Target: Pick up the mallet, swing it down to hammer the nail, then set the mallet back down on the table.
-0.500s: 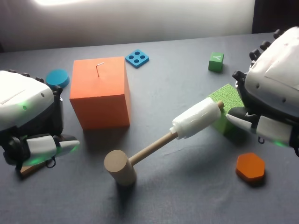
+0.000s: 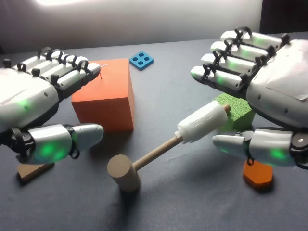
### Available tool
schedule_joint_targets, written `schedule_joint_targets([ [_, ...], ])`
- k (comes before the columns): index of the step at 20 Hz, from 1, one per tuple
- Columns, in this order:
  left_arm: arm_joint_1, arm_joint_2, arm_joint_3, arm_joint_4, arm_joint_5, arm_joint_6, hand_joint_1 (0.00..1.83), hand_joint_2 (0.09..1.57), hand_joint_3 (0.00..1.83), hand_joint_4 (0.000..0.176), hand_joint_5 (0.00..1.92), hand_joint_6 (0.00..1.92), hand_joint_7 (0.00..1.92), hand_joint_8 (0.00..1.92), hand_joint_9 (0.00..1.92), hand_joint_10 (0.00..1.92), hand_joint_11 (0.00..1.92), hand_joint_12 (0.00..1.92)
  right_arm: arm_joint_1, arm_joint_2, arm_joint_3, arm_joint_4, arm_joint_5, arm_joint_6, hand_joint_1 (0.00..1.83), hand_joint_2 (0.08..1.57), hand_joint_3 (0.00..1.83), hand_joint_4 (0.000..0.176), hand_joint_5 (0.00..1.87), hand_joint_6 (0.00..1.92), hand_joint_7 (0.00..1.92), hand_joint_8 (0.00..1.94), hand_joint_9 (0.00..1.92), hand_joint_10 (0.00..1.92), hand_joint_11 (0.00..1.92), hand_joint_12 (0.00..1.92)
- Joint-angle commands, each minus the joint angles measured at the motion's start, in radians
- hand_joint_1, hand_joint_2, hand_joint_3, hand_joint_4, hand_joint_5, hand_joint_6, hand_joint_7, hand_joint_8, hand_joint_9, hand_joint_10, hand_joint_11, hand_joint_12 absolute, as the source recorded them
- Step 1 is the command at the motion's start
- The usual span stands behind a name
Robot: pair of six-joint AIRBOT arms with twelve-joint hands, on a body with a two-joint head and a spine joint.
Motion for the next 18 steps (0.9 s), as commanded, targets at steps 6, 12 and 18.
schedule_joint_targets([
  [6,0.023,0.009,0.070,0.273,-0.066,-0.243,0.00,1.32,0.02,0.000,0.00,0.00,0.00,0.00,0.00,0.00,0.00,0.00,-0.015,-0.076,0.057,-0.028,0.065,0.005,0.08,1.24,0.00,0.000,0.12,0.00,0.10,0.00,0.07,0.00,0.00,0.19],
  [12,0.072,0.008,0.125,0.427,-0.036,-0.438,0.00,1.32,0.01,0.000,0.01,0.01,0.00,0.00,0.00,0.00,0.00,0.00,0.031,-0.175,0.100,0.368,0.033,-0.361,0.43,1.19,0.00,0.000,0.07,0.00,0.05,0.00,0.04,0.00,0.00,0.19],
  [18,0.094,-0.045,0.187,0.484,-0.061,-0.537,0.00,1.32,0.01,0.000,0.03,0.01,0.00,0.00,0.00,0.00,0.00,0.00,0.083,-0.271,0.181,0.751,0.029,-0.609,1.30,1.00,0.00,0.000,0.00,0.00,0.00,0.00,0.00,0.00,0.00,0.16],
])
